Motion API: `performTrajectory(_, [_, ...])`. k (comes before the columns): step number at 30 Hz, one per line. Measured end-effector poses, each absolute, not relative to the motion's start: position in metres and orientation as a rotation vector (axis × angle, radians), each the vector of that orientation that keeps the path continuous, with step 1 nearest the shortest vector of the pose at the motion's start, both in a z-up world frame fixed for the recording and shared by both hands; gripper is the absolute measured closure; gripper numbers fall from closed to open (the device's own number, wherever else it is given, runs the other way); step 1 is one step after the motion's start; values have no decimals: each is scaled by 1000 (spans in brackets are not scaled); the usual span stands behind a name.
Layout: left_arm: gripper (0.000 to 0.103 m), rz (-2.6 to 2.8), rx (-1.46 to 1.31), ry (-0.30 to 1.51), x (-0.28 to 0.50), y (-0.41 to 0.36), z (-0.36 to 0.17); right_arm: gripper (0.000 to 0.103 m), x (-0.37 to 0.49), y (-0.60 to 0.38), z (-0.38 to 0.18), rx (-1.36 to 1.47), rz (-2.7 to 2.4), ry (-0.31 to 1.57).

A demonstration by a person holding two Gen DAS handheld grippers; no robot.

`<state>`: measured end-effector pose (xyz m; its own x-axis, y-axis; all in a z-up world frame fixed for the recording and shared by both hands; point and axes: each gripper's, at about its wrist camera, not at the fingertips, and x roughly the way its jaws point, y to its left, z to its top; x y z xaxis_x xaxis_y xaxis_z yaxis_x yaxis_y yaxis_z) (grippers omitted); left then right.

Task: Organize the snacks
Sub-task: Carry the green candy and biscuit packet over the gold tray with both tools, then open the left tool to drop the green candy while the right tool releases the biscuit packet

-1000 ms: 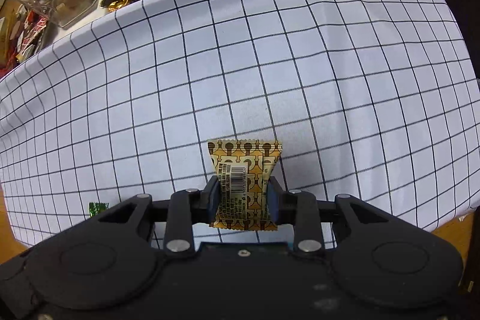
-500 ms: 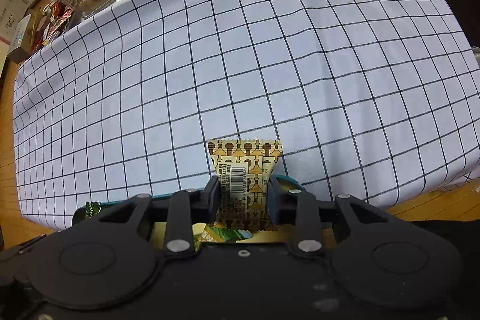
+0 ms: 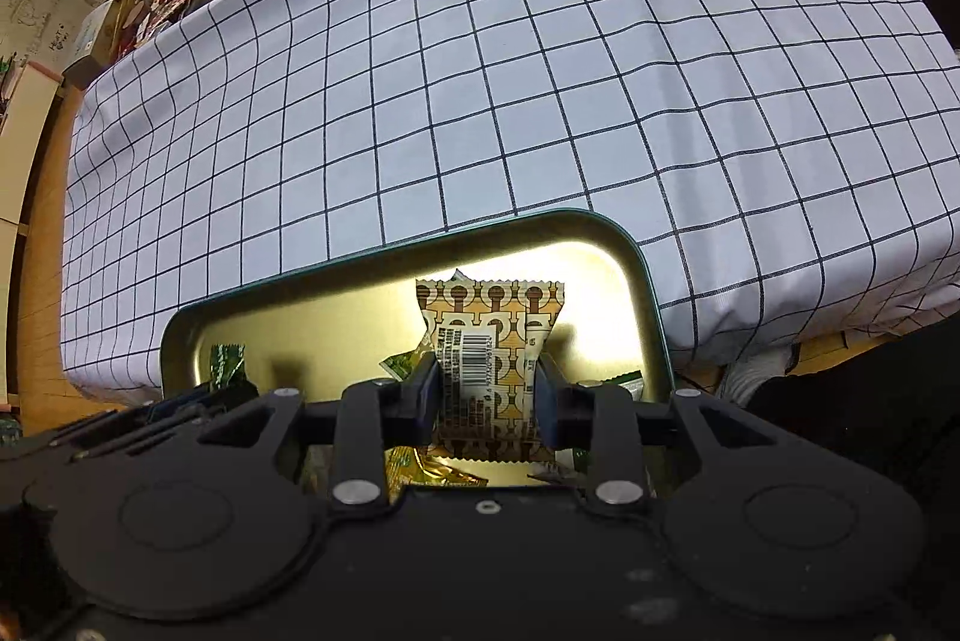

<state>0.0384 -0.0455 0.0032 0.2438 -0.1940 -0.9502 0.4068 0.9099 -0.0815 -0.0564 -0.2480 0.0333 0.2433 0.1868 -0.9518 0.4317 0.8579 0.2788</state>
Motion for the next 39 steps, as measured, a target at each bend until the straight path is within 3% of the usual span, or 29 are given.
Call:
performTrajectory(7, [70,-443,185,1264,42,-53,2,70,-56,-243,32,536,-160,1338])
performTrajectory(39, [70,-331,231,1297,10,-34,-5,63,-69,-229,37,427,-197,1368])
